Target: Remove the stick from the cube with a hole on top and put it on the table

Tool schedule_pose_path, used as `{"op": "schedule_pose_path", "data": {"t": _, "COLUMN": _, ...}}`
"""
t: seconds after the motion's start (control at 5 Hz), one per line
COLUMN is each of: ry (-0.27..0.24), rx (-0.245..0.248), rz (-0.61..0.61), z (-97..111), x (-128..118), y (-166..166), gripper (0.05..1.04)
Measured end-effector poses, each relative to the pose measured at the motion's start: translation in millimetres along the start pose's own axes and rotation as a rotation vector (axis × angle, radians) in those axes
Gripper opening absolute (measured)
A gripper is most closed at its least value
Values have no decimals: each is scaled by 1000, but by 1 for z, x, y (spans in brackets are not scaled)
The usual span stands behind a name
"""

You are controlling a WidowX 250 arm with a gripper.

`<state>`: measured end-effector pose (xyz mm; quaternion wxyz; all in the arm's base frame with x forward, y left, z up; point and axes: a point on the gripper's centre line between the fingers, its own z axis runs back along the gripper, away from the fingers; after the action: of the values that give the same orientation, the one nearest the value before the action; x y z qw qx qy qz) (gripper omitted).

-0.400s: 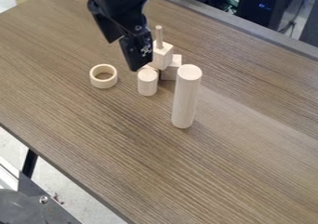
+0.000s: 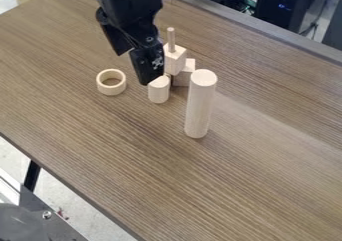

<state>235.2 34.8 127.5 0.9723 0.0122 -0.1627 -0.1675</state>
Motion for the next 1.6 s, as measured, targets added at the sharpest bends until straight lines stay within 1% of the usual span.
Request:
{"op": "schedule_pose_path", "data": {"t": 0.2, "ry": -9, "rx": 8, "rz": -27, "z": -4, "x": 10, "y": 0, "gripper": 998}}
{"op": "schedule_pose_path", "data": {"t": 0.4, "ry": -9, "rx": -1, "rz": -36, "z": -11, "x": 21, "y": 1, "gripper": 998}}
{"op": "schedule_pose_path", "data": {"t": 0.6, "ry": -7, "rx": 5, "rz": -63, "z": -17, "x": 33, "y": 5, "gripper": 998}}
{"op": "schedule_pose_path", "data": {"t": 0.8, "ry": 8, "rx": 3, "rz": -72, "z": -27, "x": 40, "y": 10, "gripper": 998}}
{"op": "schedule_pose_path", "data": {"t": 1.0, "ry": 15, "rx": 0, "rz": -72, "z": -35, "x": 43, "y": 12, "gripper": 998}}
{"op": "schedule_pose_path", "data": {"t": 1.4, "ry": 11, "rx": 22, "rz": -53, "z": -35, "x": 46, "y": 19, "gripper": 998}}
{"op": "schedule_pose_path", "data": {"t": 1.6, "ry": 13, "rx": 21, "rz": -45, "z": -36, "x": 46, "y": 20, "gripper": 998}}
